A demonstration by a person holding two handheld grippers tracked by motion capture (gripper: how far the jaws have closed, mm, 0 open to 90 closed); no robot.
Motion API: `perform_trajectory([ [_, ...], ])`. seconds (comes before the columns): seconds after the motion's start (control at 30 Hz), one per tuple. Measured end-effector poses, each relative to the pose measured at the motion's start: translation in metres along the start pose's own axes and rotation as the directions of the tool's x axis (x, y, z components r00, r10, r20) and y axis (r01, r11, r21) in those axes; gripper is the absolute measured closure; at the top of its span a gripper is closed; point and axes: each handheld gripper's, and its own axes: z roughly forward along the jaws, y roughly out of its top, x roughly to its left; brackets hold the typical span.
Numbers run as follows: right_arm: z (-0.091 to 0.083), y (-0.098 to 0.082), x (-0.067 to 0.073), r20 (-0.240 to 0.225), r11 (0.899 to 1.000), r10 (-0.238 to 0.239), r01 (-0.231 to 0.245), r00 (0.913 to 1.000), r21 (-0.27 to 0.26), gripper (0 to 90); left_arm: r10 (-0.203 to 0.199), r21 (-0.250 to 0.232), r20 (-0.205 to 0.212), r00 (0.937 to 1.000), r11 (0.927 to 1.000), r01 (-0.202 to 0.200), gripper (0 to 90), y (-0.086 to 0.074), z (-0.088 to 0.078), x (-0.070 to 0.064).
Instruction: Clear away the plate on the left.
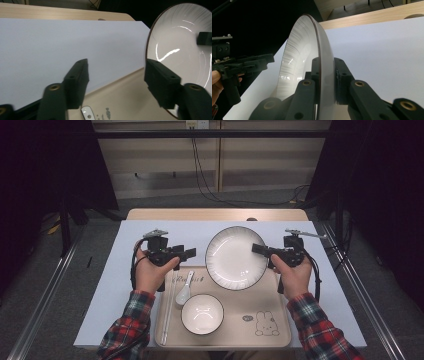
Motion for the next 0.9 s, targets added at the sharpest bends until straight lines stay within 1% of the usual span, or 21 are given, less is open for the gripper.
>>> perform_trajectory([
  [0.03,-0.001,0.0,-0.001,0.002,1.0,0.003,-0.003,1.0,0.001,80.6,0.012,0.006,-0.013,0.9998,0.9999,-0.012,30.2,-0.001,-0.001,0.001],
  [0.07,-0.002,0.0,-0.003,0.005,1.0,0.006,-0.006,1.0,0.002,80.6,0.015,0.01,-0.025,0.9996,0.9998,-0.015,27.3,-0.004,-0.002,0.002],
  [0.1,-0.003,-0.001,-0.004,0.005,1.0,0.008,-0.008,1.0,0.006,80.6,0.013,0.008,-0.025,0.9996,0.9999,-0.013,26.9,-0.005,-0.002,0.003],
  [0.13,-0.003,-0.001,-0.005,0.01,1.0,0.007,-0.008,0.9999,0.008,80.6,0.021,0.013,-0.021,0.9996,0.9997,-0.02,25.8,-0.007,-0.003,0.004],
  [0.17,-0.004,-0.002,-0.007,0.012,1.0,0.012,-0.012,0.9999,0.01,80.6,0.018,0.002,-0.029,0.9994,0.9998,-0.018,23.3,-0.009,-0.003,0.005],
  [0.23,-0.005,-0.003,-0.01,0.017,1.0,0.019,-0.019,0.9997,0.014,80.6,0.036,0.001,-0.054,0.9979,0.9994,-0.036,19.8,-0.012,-0.007,0.009],
  [0.27,-0.005,-0.004,-0.011,0.016,1.0,0.017,-0.017,0.9997,0.016,80.6,0.032,-0.004,-0.051,0.9982,0.9995,-0.032,18.9,-0.014,-0.009,0.011],
  [0.3,-0.006,-0.004,-0.012,0.016,1.0,0.025,-0.025,0.9996,0.018,80.6,0.027,-0.01,-0.063,0.9976,0.9996,-0.028,18.3,-0.015,-0.011,0.013],
  [0.33,-0.006,-0.004,-0.013,0.02,0.999,0.024,-0.025,0.9995,0.022,80.6,0.036,-0.006,-0.064,0.9973,0.9993,-0.037,17.5,-0.017,-0.013,0.015],
  [0.37,-0.007,-0.005,-0.014,0.028,0.999,0.023,-0.024,0.9994,0.025,80.6,0.038,-0.009,-0.077,0.9963,0.9992,-0.039,16.6,-0.018,-0.015,0.016],
  [0.4,-0.008,-0.005,-0.015,0.03,0.999,0.019,-0.019,0.9994,0.027,80.6,0.038,-0.011,-0.075,0.9964,0.9992,-0.039,16.0,-0.019,-0.017,0.017],
  [0.43,-0.008,-0.006,-0.017,0.032,0.999,0.028,-0.029,0.9991,0.03,80.6,0.04,-0.011,-0.079,0.9961,0.9991,-0.041,15.8,-0.021,-0.019,0.019],
  [0.47,-0.008,-0.006,-0.018,0.029,0.999,0.028,-0.029,0.9992,0.034,80.6,0.038,-0.012,-0.08,0.9961,0.9992,-0.039,15.6,-0.022,-0.021,0.02],
  [0.57,-0.01,-0.007,-0.02,0.046,0.999,0.019,-0.021,0.9988,0.041,80.6,0.037,-0.02,-0.095,0.9948,0.9991,-0.039,14.5,-0.026,-0.027,0.024],
  [0.67,-0.011,-0.009,-0.023,0.04,0.999,0.032,-0.034,0.9987,0.042,80.6,0.031,-0.021,-0.104,0.994,0.9992,-0.034,13.7,-0.029,-0.031,0.026],
  [0.8,-0.013,-0.012,-0.026,0.043,0.999,0.026,-0.027,0.9987,0.042,80.6,0.029,-0.027,-0.117,0.9927,0.9991,-0.032,13.1,-0.033,-0.035,0.029],
  [0.87,-0.014,-0.013,-0.027,0.04,0.998,0.035,-0.037,0.9986,0.042,80.6,0.024,-0.029,-0.116,0.993,0.9992,-0.028,13.0,-0.037,-0.037,0.031],
  [0.9,-0.015,-0.013,-0.027,0.039,0.999,0.034,-0.036,0.9987,0.041,80.6,0.029,-0.025,-0.12,0.9924,0.9992,-0.032,12.9,-0.037,-0.038,0.031],
])
